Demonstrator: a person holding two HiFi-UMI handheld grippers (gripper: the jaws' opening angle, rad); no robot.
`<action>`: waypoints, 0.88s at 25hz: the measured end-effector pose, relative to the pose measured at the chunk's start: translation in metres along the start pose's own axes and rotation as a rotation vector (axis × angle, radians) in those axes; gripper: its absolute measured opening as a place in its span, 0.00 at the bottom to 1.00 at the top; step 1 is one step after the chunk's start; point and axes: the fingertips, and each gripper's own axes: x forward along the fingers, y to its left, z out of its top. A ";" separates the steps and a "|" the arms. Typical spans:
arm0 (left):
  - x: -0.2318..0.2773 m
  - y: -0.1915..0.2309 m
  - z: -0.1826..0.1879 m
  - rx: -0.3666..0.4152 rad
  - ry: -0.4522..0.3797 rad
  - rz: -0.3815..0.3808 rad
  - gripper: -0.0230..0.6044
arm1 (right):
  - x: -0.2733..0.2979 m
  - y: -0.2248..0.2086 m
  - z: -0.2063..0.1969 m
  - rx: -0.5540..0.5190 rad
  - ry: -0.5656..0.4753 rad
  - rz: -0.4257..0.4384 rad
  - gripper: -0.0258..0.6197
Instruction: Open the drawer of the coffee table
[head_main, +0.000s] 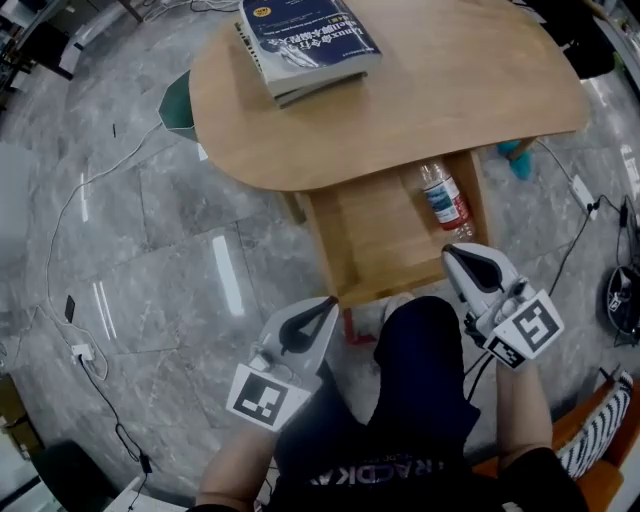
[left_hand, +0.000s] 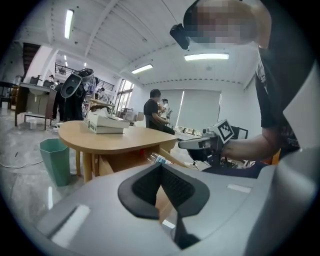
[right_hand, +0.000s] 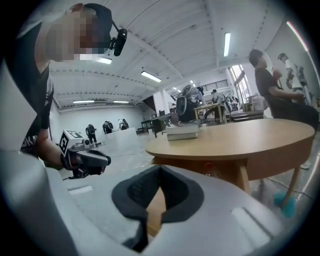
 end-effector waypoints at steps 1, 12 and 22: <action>-0.004 -0.005 0.014 -0.021 0.012 0.005 0.05 | -0.001 0.007 0.011 0.013 0.024 0.026 0.04; -0.079 -0.104 0.237 -0.138 0.137 -0.018 0.05 | -0.087 0.103 0.218 0.070 0.191 0.176 0.04; -0.161 -0.185 0.399 -0.100 0.105 -0.141 0.05 | -0.170 0.206 0.381 0.109 0.079 0.150 0.04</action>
